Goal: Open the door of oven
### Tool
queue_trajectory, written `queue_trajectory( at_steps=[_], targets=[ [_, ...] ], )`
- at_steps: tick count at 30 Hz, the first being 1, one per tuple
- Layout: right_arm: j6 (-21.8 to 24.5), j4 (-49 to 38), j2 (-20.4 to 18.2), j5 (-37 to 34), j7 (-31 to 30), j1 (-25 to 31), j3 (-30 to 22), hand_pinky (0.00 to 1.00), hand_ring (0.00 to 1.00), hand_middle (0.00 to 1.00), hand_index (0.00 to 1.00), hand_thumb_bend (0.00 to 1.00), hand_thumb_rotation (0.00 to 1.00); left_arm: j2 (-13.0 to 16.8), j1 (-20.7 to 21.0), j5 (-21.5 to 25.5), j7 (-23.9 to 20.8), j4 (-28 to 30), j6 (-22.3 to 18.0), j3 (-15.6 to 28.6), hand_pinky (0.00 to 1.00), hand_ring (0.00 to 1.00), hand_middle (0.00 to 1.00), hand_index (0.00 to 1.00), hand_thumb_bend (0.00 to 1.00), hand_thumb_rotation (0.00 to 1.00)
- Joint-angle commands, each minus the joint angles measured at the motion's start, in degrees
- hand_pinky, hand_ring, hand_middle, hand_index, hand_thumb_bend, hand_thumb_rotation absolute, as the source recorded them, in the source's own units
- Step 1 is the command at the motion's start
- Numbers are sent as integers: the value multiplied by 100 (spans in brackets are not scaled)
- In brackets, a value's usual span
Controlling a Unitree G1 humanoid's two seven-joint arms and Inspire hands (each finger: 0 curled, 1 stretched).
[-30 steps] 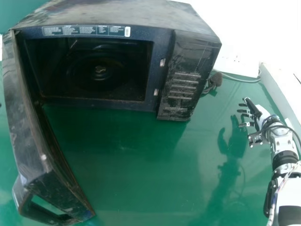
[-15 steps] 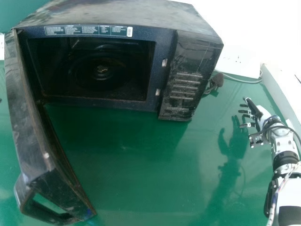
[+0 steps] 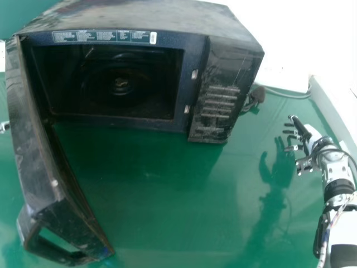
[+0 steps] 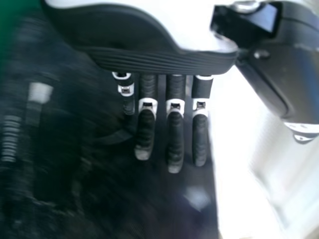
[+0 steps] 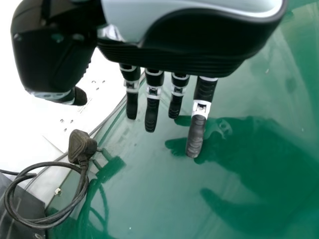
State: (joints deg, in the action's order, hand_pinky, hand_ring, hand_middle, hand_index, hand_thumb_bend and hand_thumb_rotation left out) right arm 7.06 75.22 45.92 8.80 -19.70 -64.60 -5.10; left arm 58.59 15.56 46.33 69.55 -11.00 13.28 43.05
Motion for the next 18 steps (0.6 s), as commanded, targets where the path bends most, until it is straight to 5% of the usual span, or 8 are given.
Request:
queue_trajectory(
  at_steps=[1, 2, 3, 5, 8, 13, 18],
  targets=[
    [245, 242, -188, 77, -131, 356, 51, 66, 77, 81, 89, 59, 53, -289, 268, -110, 427, -153, -821, -19, 21, 27, 34, 48, 50, 9],
    [255, 245, -182, 90, -171, 353, 66, 67, 77, 82, 91, 60, 53, -338, 295, -189, 433, -172, -999, -64, 22, 28, 35, 48, 50, 10],
    [260, 246, -178, 98, -198, 351, 75, 68, 77, 82, 91, 59, 55, -340, 280, -241, 385, -160, -1040, -92, 21, 27, 36, 46, 68, 32],
    [248, 249, -178, 74, -178, 360, 44, 67, 77, 82, 91, 59, 56, -458, 305, -298, 242, -59, -1111, -195, 21, 27, 35, 44, 83, 49],
    [149, 242, -197, 64, -69, 396, 17, 63, 74, 80, 91, 60, 52, -697, 700, -291, 475, -298, -1386, -508, 28, 31, 37, 45, 89, 48],
    [215, 240, -215, 73, -83, 363, 39, 65, 77, 82, 90, 57, 55, -1177, 1307, -386, 877, -804, -2063, -937, 24, 29, 38, 55, 100, 67],
    [183, 241, -214, 87, -88, 363, 51, 59, 73, 80, 90, 53, 55, -1420, 1569, -460, 917, -891, -2030, -1318, 20, 26, 35, 51, 96, 62]
  ],
)
